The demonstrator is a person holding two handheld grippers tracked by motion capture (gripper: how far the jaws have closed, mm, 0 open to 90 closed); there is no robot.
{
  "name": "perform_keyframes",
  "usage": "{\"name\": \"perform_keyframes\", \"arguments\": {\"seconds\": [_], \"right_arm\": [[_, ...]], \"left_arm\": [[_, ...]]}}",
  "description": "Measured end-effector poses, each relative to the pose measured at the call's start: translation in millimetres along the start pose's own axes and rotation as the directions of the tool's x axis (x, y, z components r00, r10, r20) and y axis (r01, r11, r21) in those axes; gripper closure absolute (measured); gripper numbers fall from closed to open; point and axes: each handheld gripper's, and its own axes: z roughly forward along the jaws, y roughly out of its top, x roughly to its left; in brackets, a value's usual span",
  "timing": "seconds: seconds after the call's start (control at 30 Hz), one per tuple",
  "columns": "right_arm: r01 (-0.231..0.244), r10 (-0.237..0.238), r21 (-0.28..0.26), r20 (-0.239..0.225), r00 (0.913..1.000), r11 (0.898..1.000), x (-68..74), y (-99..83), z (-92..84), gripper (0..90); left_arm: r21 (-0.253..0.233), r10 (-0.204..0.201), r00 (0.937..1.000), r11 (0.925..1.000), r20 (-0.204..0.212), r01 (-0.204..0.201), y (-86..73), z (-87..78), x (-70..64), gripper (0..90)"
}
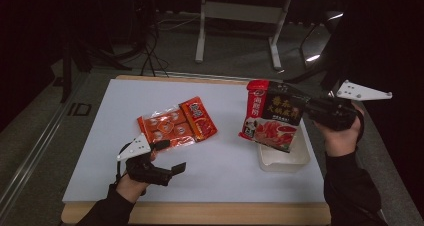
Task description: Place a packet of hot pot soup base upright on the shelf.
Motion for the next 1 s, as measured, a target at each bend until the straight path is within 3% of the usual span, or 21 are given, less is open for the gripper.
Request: {"name": "perform_keyframes", "arguments": {"seconds": [0.03,0.23,0.47,0.6,1.0], "right_arm": [[-0.002,0.002,-0.009,0.018,0.9998,1.000,-7.7,-1.2,-0.6,77.6],[0.013,-0.012,-0.036,0.031,0.9995,0.999,-33.2,-6.8,-2.1,77.4],[0.007,-0.009,0.018,0.068,0.9977,1.000,-52.1,-15.5,5.4,77.5],[-0.015,0.014,0.018,0.087,0.9961,1.000,-62.0,-25.4,7.7,77.4],[-0.009,0.000,0.065,0.138,0.9904,0.998,-86.2,-42.3,17.3,77.1]], "left_arm": [[0.013,-0.016,0.9998,0.9998,-0.008,0.016,-7.1,-1.8,2.2,2.8],[0.025,-0.053,0.9986,0.9983,-0.011,0.053,-29.6,0.5,6.3,2.7],[0.024,-0.046,0.9989,0.9987,0.004,0.046,-29.7,2.2,7.1,2.7],[0.027,-0.049,0.9988,0.9984,0.007,0.049,-32.1,3.9,7.6,2.7],[0.047,-0.048,0.9983,0.9978,0.033,0.046,-35.9,7.8,7.2,2.7]]}}
